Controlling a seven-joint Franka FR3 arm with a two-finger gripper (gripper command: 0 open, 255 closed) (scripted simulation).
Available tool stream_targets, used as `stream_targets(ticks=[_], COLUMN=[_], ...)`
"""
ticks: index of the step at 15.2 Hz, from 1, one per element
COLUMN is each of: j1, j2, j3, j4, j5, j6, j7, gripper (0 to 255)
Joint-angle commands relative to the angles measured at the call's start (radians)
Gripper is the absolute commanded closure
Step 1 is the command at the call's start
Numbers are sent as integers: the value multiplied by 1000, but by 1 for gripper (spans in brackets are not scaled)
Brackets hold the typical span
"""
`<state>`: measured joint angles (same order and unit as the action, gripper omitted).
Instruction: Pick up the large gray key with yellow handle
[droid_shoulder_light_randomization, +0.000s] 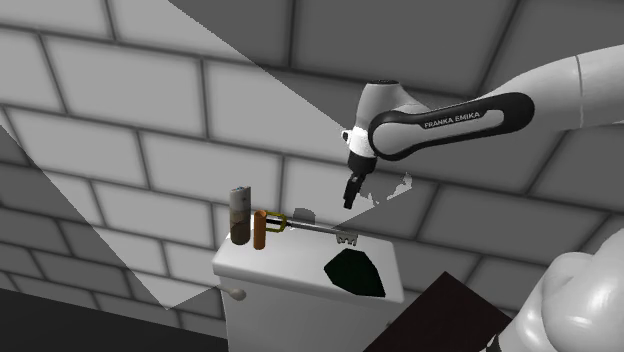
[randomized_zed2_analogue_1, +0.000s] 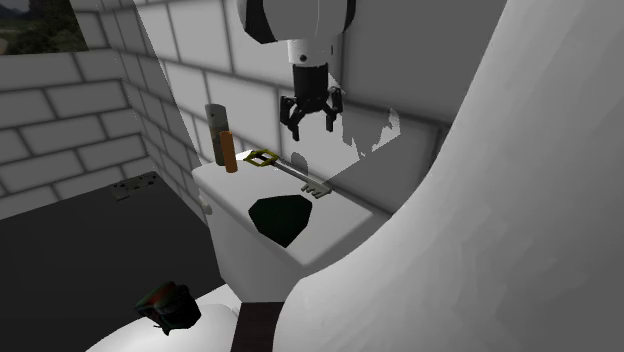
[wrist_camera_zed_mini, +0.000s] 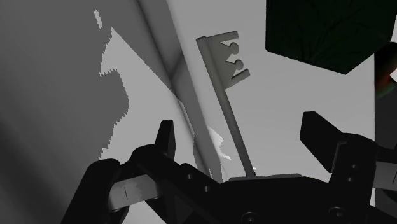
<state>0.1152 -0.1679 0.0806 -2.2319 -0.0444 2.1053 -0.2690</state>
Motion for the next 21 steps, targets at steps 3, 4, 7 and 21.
stream_targets(ticks=[3,4,7,21], j1=[17,21,34,58], j2=[144,179,285,494], j3=[12,16,31,46], j4=[71,90,153,228], j5=[-18,-24,-43,-97], j6=[73,88,129,258], j7=[-59,-71,-106,-135], gripper=[0,0,0,0])
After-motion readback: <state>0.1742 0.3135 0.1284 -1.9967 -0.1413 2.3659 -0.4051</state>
